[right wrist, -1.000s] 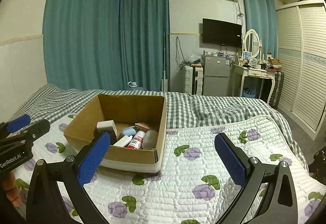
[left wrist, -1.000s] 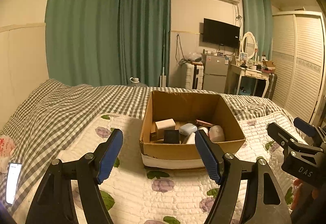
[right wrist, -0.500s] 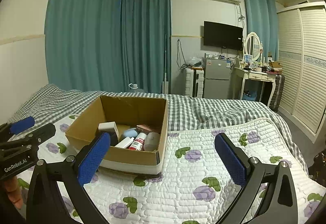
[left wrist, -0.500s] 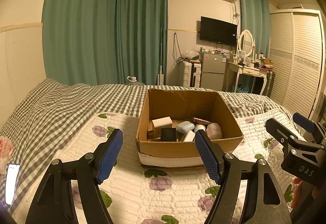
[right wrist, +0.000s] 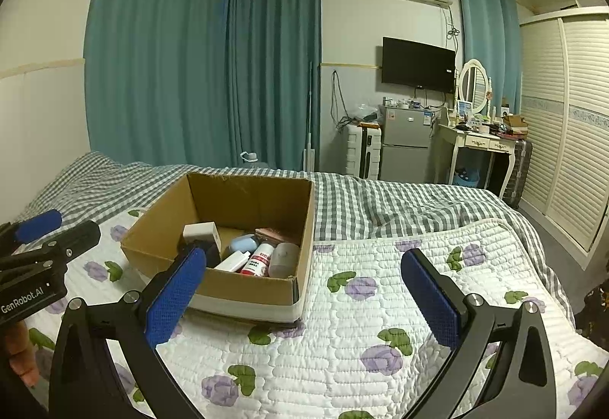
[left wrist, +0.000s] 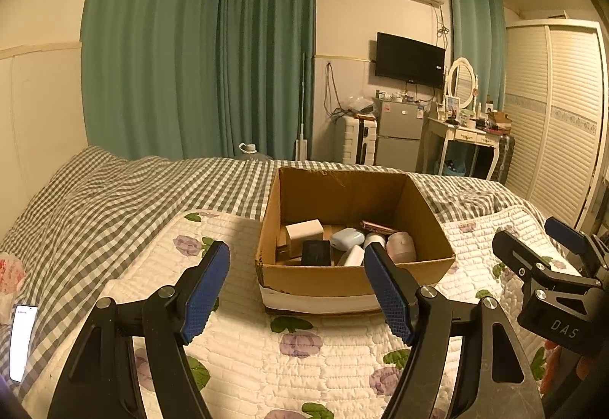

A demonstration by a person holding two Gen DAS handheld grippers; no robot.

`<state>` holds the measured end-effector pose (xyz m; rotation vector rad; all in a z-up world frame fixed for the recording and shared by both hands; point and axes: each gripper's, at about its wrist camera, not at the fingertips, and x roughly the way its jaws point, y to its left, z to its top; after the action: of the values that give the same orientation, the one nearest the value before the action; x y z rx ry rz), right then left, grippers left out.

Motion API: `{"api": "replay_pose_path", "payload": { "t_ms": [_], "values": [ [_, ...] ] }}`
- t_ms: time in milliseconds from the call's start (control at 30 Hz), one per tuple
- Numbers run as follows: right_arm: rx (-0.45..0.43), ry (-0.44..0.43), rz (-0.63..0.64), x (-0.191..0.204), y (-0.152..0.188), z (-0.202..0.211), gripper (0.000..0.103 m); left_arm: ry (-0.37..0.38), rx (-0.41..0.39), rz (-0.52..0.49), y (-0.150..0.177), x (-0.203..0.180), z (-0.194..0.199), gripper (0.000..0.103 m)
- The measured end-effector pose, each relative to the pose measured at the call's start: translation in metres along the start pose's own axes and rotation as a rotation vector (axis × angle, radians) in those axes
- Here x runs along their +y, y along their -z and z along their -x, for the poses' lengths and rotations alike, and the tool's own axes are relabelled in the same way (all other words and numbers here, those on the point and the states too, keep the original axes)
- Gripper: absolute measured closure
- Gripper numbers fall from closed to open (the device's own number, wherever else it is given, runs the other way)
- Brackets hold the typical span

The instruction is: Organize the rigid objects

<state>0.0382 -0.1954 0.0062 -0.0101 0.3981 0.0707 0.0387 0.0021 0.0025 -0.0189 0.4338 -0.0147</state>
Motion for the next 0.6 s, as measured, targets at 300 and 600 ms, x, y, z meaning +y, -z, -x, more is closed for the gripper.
{"api": "replay_pose_path", "payload": {
  "t_ms": [300, 600],
  "values": [
    [0.000, 0.005, 0.001, 0.0000, 0.0015, -0.0012, 0.000, 0.002, -0.001, -0.008, 0.0003, 0.0004, 0.0008, 0.027],
    [0.004, 0.004, 0.006, 0.0002, 0.0024, -0.0019, 0.000, 0.007, -0.001, -0.016, 0.0005, 0.0009, 0.0007, 0.027]
  ]
}}
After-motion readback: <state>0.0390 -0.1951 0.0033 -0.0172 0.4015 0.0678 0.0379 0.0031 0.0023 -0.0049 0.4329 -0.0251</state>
